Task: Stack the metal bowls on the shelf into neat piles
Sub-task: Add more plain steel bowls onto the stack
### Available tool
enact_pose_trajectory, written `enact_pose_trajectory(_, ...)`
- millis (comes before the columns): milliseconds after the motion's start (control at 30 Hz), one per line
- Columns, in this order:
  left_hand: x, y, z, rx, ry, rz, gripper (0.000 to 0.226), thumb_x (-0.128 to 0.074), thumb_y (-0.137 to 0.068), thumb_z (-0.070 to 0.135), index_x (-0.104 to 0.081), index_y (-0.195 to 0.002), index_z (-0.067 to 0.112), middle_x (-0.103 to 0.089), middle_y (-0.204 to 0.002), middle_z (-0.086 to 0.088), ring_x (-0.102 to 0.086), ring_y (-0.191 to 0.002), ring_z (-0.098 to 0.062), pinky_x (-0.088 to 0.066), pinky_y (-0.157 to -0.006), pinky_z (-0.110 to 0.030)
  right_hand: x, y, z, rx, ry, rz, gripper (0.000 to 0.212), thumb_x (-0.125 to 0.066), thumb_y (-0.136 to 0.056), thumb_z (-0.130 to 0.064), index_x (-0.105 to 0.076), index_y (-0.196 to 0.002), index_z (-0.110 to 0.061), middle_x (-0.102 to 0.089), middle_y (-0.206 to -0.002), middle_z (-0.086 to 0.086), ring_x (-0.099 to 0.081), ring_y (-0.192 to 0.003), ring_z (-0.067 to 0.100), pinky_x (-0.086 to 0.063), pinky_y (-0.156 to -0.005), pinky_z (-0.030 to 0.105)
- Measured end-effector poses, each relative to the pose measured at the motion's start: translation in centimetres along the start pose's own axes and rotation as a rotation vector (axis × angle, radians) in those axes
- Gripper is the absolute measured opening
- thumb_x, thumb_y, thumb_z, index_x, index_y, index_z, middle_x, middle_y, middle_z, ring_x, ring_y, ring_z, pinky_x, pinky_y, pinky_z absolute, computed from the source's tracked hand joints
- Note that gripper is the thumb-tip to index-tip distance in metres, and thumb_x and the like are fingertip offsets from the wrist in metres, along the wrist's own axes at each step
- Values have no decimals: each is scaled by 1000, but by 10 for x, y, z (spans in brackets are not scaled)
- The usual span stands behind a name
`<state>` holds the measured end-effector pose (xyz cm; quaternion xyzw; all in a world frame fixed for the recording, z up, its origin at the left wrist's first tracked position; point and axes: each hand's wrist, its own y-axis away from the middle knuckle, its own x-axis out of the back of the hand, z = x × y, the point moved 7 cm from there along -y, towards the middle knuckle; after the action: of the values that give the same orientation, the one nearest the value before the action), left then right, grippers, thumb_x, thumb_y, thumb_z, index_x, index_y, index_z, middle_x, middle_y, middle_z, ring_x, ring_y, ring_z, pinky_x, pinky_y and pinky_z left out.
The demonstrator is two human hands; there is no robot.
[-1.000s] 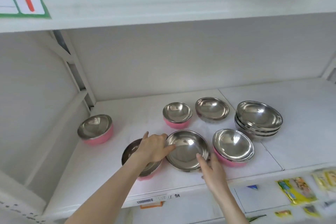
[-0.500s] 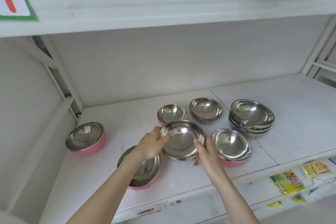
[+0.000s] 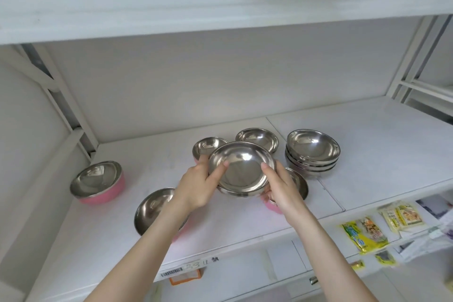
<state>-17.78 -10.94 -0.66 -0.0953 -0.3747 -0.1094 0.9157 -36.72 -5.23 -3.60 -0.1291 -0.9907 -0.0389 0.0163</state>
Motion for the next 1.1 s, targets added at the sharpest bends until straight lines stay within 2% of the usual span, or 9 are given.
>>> enact_pose_trajectory(133,-13,8,25,30,-27,37,60,-38,-91,66,-46,-121,15,-68,-83,-8,-61,-89,-31,-48,-86,-44,29,0,-7,51,24,-17,30,-51,-88,-49,-58,-114,-36,-66,-108,-4,-62,-87,18,-48,-75,36)
enact_pose_trajectory(300,-33,17,62,71,-39,121,55,-37,-91,65,-47,-118,18,-67,-85,-6,-59,-87,-29,-47,-82,-42,67,0,-21,57,42,-68,6,-48,-95,-38,-53,-92,-39,-58,-97,-3,-58,-61,14,-47,-55,28)
enact_pose_trajectory(400,-47,18,83,101,-49,160,54,-36,-92,65,-47,-114,17,-67,-85,-6,-55,-82,-27,-47,-80,-42,92,-6,-27,70,69,-84,8,-46,-96,-38,-53,-98,-33,-56,-88,-2,-52,-49,10,-44,-53,26)
enact_pose_trajectory(500,-60,14,101,127,-54,189,55,-35,-92,64,-47,-118,17,-67,-92,-7,-54,-83,-27,-43,-78,-39,112,-15,-31,68,86,-100,26,-46,-97,-37,-54,-111,-17,-52,-78,-1,-50,-49,8,-43,-55,30)
enact_pose_trajectory(667,-87,-5,125,100,-63,198,60,-33,-91,68,-48,-114,14,-69,-90,-10,-62,-93,-35,-48,-84,-45,148,-36,-31,104,52,-43,30,-41,-99,-37,-58,-114,-17,-51,-72,2,-51,-43,4,-38,-42,23)
enact_pose_trajectory(767,-106,-24,134,95,-121,162,72,-26,-84,77,-45,-113,13,-70,-86,-14,-63,-90,-36,-49,-84,-48,170,-51,-30,97,37,8,32,-39,-100,-36,-58,-115,-15,-51,-78,-3,-53,-52,2,-38,-37,14)
enact_pose_trajectory(867,-119,-44,147,78,-153,169,75,-25,-85,76,-43,-120,12,-70,-85,-15,-64,-89,-36,-48,-77,-42,192,-71,-35,181,119,69,32,-36,-100,-35,-58,-112,-16,-59,-90,1,-58,-73,7,-45,-60,21)
enact_pose_trajectory(933,-126,-56,158,75,-174,183,72,-27,-89,72,-42,-124,10,-69,-89,-16,-63,-92,-37,-46,-76,-41,206,-85,-36,219,175,115,30,-36,-100,-34,-56,-109,-13,-59,-93,0,-54,-88,16,-38,-76,28)
enact_pose_trajectory(1100,-148,-82,165,142,-187,202,73,-26,-87,75,-42,-118,10,-68,-91,-12,-63,-92,-37,-48,-80,-44,225,-123,-35,241,253,100,29,-38,-100,-31,-59,-107,-11,-62,-94,2,-55,-93,21,-36,-79,29)
